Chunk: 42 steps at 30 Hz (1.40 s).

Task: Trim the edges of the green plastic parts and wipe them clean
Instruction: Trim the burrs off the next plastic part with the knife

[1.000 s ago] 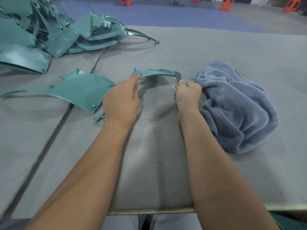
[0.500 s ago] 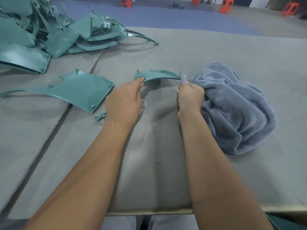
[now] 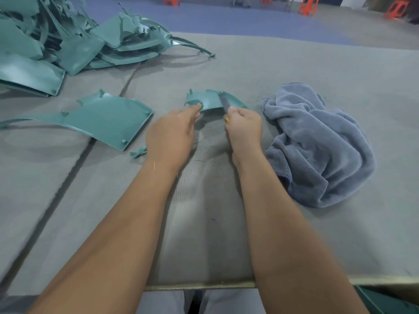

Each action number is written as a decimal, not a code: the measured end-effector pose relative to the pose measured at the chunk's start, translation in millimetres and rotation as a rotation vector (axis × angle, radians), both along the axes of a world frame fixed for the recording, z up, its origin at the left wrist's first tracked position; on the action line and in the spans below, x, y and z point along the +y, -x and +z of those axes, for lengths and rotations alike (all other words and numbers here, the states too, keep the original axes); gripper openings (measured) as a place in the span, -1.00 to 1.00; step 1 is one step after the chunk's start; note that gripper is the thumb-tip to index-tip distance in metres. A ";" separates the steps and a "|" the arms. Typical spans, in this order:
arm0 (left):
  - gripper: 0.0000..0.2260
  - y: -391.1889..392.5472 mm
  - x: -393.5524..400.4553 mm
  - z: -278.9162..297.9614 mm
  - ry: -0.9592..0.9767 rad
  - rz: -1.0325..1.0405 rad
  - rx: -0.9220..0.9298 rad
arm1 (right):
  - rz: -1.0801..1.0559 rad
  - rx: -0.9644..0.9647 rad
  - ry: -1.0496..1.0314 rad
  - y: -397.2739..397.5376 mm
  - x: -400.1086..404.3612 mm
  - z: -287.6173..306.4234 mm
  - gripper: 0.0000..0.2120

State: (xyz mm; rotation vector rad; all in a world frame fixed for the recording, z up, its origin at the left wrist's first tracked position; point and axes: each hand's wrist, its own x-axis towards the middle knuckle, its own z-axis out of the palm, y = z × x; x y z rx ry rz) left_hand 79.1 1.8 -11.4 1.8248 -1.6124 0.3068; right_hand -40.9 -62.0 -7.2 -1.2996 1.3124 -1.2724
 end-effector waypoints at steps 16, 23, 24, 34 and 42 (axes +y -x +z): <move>-0.71 -11.7 6.0 4.5 0.082 0.108 0.036 | -0.009 0.153 0.083 5.7 9.0 14.5 -0.66; -0.71 -9.7 6.2 6.7 0.064 0.143 0.052 | 0.145 0.430 0.218 -3.7 18.3 12.2 -0.77; -0.71 -9.4 6.1 6.9 0.063 0.148 0.052 | 0.147 0.473 0.254 -3.6 19.3 11.0 -0.78; -0.71 -8.6 6.1 7.4 0.043 0.157 0.064 | -0.110 0.750 0.607 2.0 29.6 8.5 -0.89; -0.70 -11.3 6.9 6.3 0.040 0.153 0.059 | -0.270 0.918 0.454 14.6 20.7 6.0 -0.82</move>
